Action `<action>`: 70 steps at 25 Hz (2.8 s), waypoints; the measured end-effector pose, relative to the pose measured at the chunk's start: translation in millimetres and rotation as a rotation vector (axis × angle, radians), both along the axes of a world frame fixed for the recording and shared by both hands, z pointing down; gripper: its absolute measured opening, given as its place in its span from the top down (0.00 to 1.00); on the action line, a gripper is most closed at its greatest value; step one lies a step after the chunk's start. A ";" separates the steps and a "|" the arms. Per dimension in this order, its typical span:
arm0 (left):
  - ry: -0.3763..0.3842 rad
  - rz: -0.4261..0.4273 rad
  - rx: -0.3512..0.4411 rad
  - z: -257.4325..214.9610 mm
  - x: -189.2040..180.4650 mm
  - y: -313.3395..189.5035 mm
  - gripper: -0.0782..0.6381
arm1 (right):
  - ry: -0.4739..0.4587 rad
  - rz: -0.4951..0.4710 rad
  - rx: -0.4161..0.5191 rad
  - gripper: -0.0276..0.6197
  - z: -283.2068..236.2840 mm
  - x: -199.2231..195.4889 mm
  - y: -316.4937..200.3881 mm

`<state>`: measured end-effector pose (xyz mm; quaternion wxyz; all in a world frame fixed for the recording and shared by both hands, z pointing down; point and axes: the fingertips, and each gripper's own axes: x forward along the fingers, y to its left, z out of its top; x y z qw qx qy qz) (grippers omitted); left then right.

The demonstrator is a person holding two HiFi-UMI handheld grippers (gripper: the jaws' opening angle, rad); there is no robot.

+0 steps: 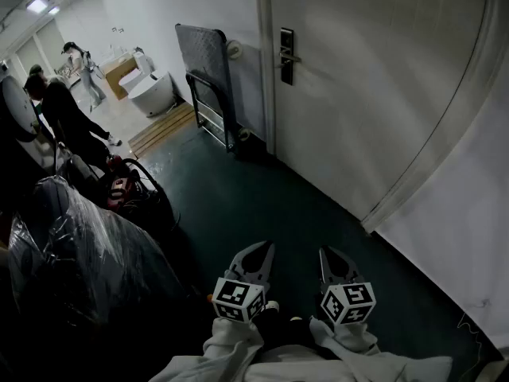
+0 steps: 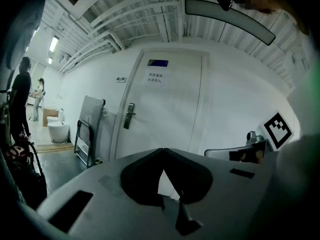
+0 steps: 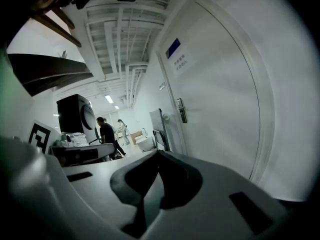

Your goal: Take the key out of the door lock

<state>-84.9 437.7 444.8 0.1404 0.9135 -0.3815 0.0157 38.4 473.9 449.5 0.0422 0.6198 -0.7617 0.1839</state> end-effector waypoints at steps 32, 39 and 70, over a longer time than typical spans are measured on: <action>0.012 -0.016 0.007 6.0 -42.4 -52.0 0.87 | 0.034 -0.044 0.004 0.88 2.6 -51.5 -68.2; 0.007 -0.037 -0.008 14.5 -49.9 -70.5 0.87 | 0.034 -0.048 0.000 0.88 6.8 -50.9 -90.9; -0.018 -0.044 -0.019 9.6 37.5 -297.0 0.87 | -0.012 -0.068 -0.023 0.88 6.8 35.1 -316.3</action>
